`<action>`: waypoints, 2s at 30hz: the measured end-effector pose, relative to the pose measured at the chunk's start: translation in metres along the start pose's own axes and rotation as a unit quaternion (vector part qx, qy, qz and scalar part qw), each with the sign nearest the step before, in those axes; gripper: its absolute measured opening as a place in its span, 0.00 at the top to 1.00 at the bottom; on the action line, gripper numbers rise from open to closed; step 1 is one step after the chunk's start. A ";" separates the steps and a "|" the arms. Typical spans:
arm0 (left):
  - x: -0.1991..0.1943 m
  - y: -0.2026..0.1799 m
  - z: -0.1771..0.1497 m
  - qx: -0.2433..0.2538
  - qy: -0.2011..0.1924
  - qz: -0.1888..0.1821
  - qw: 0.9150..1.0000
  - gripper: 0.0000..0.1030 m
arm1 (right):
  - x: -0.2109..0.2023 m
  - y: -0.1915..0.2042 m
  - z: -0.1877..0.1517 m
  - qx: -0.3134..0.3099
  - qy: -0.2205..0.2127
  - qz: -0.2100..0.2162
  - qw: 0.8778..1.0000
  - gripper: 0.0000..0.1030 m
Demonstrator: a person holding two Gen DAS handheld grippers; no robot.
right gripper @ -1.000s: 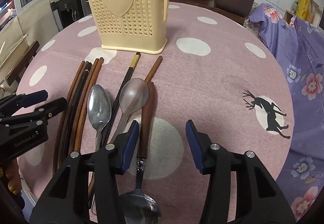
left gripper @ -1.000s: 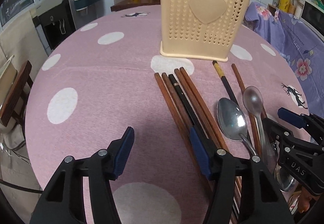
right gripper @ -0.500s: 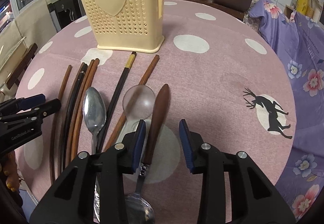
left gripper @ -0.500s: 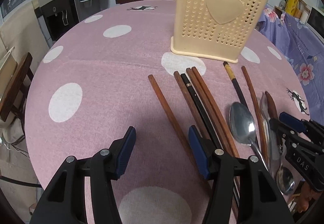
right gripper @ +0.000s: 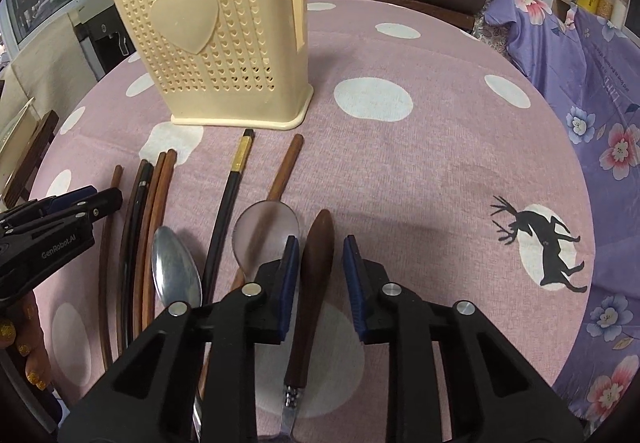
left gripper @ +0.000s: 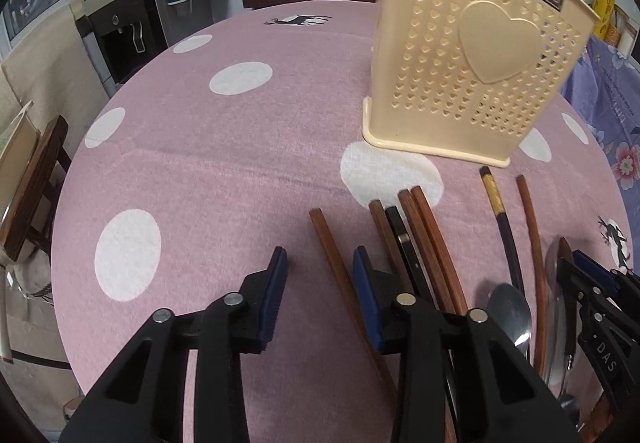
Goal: Organize utensils
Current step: 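Grasp a brown chopstick with the left tool while the right tool grasps the wooden-handled spoon, then lift the chopstick with the left tool while the right tool carries the spoon over the cream holder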
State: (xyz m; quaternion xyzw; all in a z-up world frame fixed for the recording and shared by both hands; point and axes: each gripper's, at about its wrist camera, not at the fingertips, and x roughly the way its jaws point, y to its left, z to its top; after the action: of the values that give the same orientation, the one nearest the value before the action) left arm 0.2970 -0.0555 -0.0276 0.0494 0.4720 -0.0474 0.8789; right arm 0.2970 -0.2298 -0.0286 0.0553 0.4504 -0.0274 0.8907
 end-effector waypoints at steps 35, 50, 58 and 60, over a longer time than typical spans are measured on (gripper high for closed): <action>-0.132 0.037 0.043 -0.060 -0.197 -0.076 0.976 0.92 | -0.114 -0.032 0.043 0.013 -0.158 0.095 0.983 0.84; -0.155 0.044 0.050 -0.060 -0.235 -0.077 0.967 0.92 | -0.131 -0.022 0.052 -0.003 -0.170 0.110 0.979 0.85; -0.174 0.049 0.067 -0.060 -0.255 -0.086 0.961 0.92 | -0.145 -0.018 0.070 -0.015 -0.173 0.133 0.976 0.85; -0.183 0.051 0.077 -0.061 -0.259 -0.094 0.959 0.92 | -0.153 -0.016 0.082 -0.019 -0.177 0.145 0.973 0.85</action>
State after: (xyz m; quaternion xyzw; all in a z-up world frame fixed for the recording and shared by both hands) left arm 0.2667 -0.0087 0.1695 -0.0632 0.2324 -0.1125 0.9640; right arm 0.2703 -0.2559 0.1420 0.0972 0.2736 0.1015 0.9515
